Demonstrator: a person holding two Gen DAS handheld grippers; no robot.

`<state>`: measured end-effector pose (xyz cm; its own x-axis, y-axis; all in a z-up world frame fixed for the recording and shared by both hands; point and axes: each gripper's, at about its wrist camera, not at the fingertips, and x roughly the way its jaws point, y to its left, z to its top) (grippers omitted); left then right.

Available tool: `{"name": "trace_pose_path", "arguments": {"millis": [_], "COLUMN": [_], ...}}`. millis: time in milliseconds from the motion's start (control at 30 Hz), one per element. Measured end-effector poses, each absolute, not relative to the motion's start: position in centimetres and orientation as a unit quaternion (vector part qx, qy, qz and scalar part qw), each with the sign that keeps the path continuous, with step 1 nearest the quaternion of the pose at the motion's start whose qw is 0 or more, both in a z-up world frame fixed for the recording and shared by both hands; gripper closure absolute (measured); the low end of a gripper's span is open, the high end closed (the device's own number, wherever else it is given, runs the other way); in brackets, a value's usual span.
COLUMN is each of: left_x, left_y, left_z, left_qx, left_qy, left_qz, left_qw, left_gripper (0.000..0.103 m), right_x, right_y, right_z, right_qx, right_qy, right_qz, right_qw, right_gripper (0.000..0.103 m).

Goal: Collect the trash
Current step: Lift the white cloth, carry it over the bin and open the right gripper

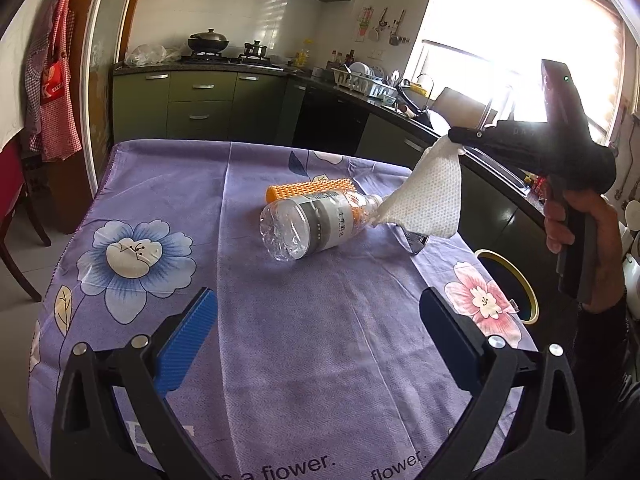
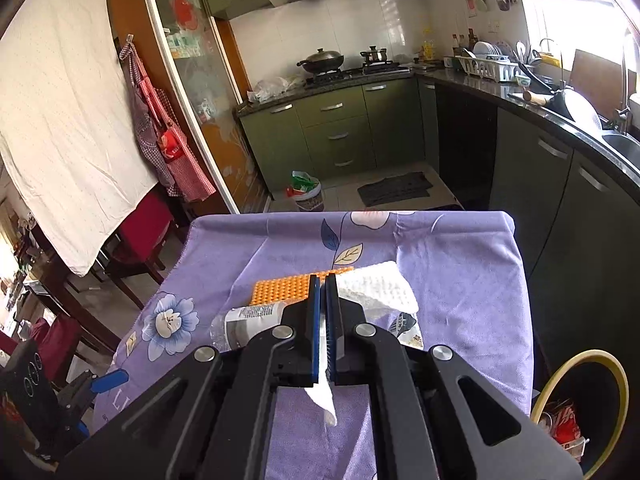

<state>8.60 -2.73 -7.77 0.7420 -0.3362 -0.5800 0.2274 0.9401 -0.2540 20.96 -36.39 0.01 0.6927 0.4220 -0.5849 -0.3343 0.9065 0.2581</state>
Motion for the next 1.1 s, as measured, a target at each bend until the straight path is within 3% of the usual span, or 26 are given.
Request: {"name": "trace_pose_path", "arguments": {"millis": [433, 733, 1100], "left_x": [8.3, 8.4, 8.3], "left_y": [-3.3, -4.2, -7.2], "left_z": [-7.5, -7.5, -6.8], "left_qx": [-0.079, -0.075, -0.065], "left_qy": [0.323, 0.324, 0.317], "left_qz": [-0.157, -0.168, -0.196], "left_qw": [0.93, 0.928, 0.926], "left_gripper": [0.007, 0.007, 0.007], "right_x": [17.6, 13.9, 10.0], "right_y": [-37.6, -43.6, -56.7], "right_z": [6.2, 9.5, 6.3], "right_qx": [0.074, 0.07, 0.079], "right_qy": [0.271, 0.244, 0.288], "right_qz": [0.223, 0.163, 0.022], "right_qw": [0.934, 0.953, 0.954], "right_gripper": [0.1, 0.1, 0.1]}}
